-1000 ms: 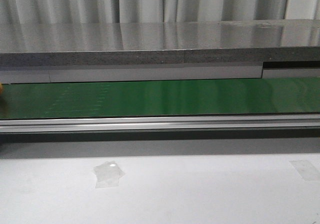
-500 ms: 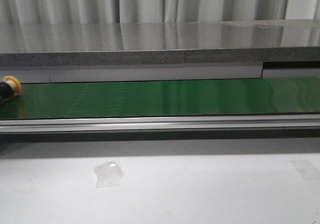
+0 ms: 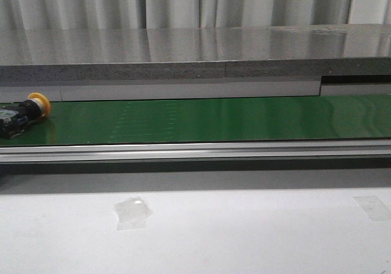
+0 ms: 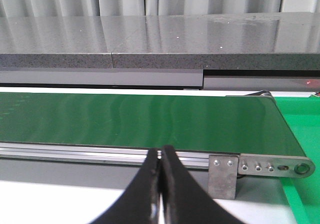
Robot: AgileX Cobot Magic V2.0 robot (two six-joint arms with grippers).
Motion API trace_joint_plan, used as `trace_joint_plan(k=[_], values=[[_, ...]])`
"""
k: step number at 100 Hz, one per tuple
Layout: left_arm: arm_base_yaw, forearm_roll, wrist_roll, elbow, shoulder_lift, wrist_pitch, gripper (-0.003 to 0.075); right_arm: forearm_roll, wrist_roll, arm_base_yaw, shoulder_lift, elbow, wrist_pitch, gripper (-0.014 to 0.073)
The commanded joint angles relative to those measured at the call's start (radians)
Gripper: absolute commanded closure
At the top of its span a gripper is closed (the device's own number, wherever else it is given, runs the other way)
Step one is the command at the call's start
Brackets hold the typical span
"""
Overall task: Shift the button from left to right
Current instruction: 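Open the left gripper and raise it away from the button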
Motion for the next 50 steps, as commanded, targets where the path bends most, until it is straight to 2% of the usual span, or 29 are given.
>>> trace_joint_plan(k=[1,25,50], values=[[-0.007,-0.034,0.014,0.071,-0.093,-0.131,0.0143,-0.007,-0.003,-0.005,-0.017,-0.016,-0.082,0.0694],[-0.007,-0.080,0.014,0.257,-0.320,-0.155,0.0143,-0.007,-0.003,-0.005,-0.017,-0.016,-0.082,0.0694],[-0.007,-0.080,0.014,0.291,-0.382,-0.152,0.0152,-0.007,-0.003,-0.005,-0.017,-0.016,-0.082,0.0694]])
